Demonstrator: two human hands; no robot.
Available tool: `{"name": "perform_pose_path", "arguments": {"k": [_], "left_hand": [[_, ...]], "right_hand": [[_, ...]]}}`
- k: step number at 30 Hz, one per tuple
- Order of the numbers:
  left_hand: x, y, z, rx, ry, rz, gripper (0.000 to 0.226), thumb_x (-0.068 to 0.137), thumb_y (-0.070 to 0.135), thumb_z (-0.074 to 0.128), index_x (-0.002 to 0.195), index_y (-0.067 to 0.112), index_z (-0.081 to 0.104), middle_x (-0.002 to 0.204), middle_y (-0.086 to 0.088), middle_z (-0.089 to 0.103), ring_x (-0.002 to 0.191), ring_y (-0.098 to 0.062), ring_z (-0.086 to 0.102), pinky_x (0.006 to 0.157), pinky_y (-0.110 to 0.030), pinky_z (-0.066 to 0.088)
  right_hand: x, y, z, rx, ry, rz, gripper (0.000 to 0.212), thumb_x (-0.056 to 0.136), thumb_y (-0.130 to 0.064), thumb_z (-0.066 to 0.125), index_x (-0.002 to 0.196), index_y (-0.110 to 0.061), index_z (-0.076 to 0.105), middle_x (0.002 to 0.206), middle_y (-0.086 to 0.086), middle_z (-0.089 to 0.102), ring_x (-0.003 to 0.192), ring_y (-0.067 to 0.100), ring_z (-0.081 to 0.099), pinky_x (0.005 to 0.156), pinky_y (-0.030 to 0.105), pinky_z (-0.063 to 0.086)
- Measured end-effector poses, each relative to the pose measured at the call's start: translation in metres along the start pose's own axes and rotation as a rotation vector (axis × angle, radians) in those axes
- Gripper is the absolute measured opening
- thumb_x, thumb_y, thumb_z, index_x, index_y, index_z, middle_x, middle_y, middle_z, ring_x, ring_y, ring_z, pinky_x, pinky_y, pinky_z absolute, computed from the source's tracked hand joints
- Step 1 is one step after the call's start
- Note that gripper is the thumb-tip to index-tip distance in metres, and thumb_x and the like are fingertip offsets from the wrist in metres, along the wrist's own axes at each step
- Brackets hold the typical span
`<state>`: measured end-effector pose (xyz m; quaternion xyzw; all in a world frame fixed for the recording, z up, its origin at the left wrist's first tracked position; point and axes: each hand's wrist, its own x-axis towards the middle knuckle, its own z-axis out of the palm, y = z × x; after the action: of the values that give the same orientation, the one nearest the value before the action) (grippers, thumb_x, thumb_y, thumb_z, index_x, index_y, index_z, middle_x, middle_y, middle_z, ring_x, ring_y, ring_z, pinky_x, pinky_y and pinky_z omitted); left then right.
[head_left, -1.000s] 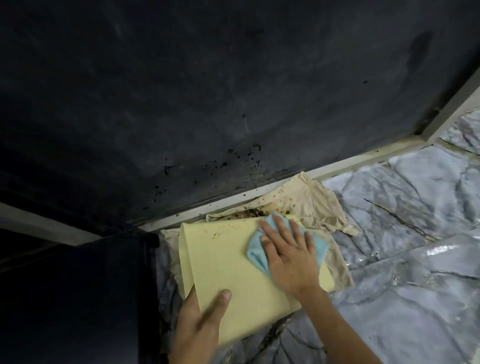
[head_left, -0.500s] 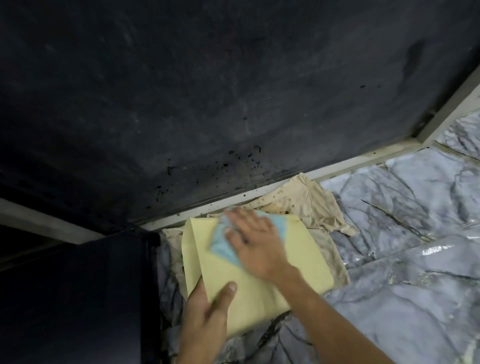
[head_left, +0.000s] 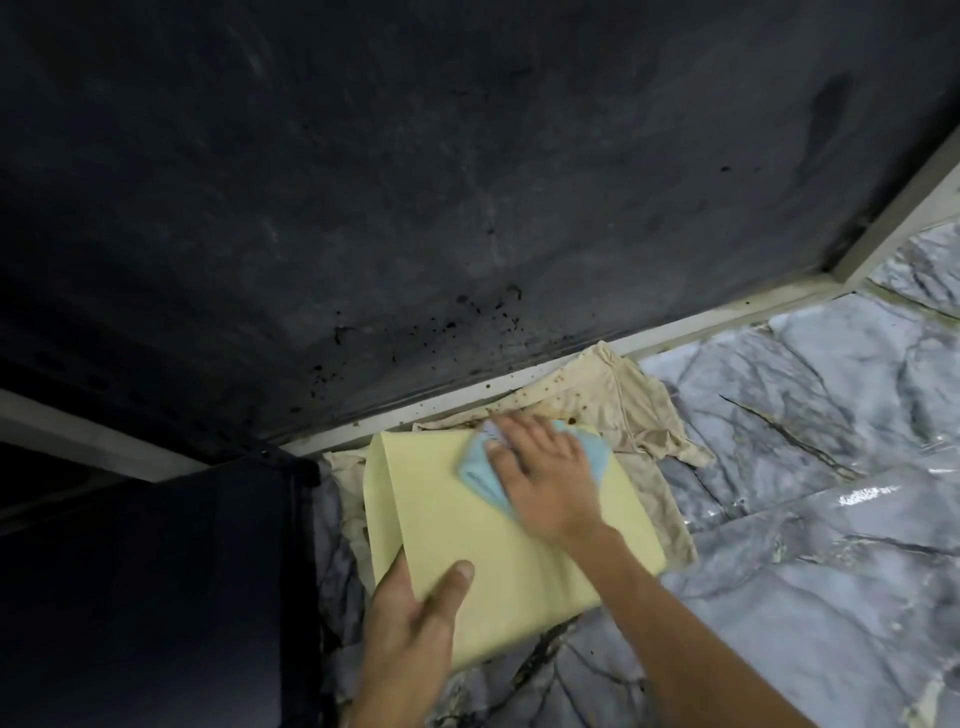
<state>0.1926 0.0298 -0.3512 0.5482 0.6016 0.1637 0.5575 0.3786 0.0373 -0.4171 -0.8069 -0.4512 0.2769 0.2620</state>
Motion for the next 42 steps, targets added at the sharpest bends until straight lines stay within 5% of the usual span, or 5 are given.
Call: {"name": "perform_pose_path", "arguments": {"k": [13, 19, 26, 34, 42], "left_hand": [[0.0, 0.007, 0.002, 0.102, 0.009, 0.058, 0.035, 0.089, 0.012, 0.074, 0.123, 0.022, 0.071, 0.108, 0.01, 0.082, 0.102, -0.006, 0.075, 0.092, -0.029, 0.059], [0.002, 0.014, 0.005, 0.099, -0.007, 0.053, 0.033, 0.089, 0.02, 0.074, 0.122, 0.022, 0.07, 0.11, 0.009, 0.081, 0.103, -0.01, 0.074, 0.095, -0.034, 0.057], [-0.003, 0.019, 0.007, 0.136, 0.002, 0.106, 0.05, 0.087, 0.024, 0.076, 0.135, 0.029, 0.064, 0.118, 0.016, 0.077, 0.112, -0.003, 0.07, 0.104, -0.039, 0.054], [0.002, 0.01, 0.004, 0.101, 0.029, 0.074, 0.043, 0.084, 0.028, 0.075, 0.126, 0.021, 0.069, 0.11, 0.011, 0.081, 0.106, -0.009, 0.074, 0.102, -0.04, 0.056], [-0.006, 0.011, 0.003, 0.16, 0.026, 0.082, 0.051, 0.077, 0.035, 0.072, 0.127, 0.026, 0.069, 0.112, 0.014, 0.08, 0.104, 0.0, 0.073, 0.09, -0.023, 0.055]], "right_hand": [[-0.013, -0.026, 0.001, 0.101, -0.015, -0.151, 0.056, 0.097, -0.061, 0.021, 0.151, -0.044, 0.02, 0.16, -0.023, 0.015, 0.148, 0.001, 0.001, 0.12, 0.035, -0.004], [-0.008, 0.055, -0.021, 0.037, 0.005, 0.301, 0.058, 0.097, -0.06, 0.013, 0.153, -0.042, 0.01, 0.163, -0.016, 0.007, 0.15, 0.011, -0.004, 0.121, 0.047, -0.003], [-0.011, -0.052, 0.003, 0.121, -0.059, -0.2, 0.051, 0.101, -0.054, 0.018, 0.151, -0.044, 0.017, 0.16, -0.025, 0.013, 0.148, 0.001, 0.0, 0.119, 0.035, -0.007], [0.019, 0.054, -0.019, 0.009, 0.033, 0.299, 0.064, 0.095, -0.058, 0.013, 0.151, -0.031, 0.027, 0.162, -0.006, 0.024, 0.149, 0.017, 0.012, 0.12, 0.045, 0.006], [0.001, -0.031, 0.001, 0.033, -0.025, -0.133, 0.058, 0.096, -0.059, 0.013, 0.15, -0.04, 0.025, 0.16, -0.016, 0.024, 0.149, 0.009, 0.01, 0.121, 0.041, 0.004]]}}
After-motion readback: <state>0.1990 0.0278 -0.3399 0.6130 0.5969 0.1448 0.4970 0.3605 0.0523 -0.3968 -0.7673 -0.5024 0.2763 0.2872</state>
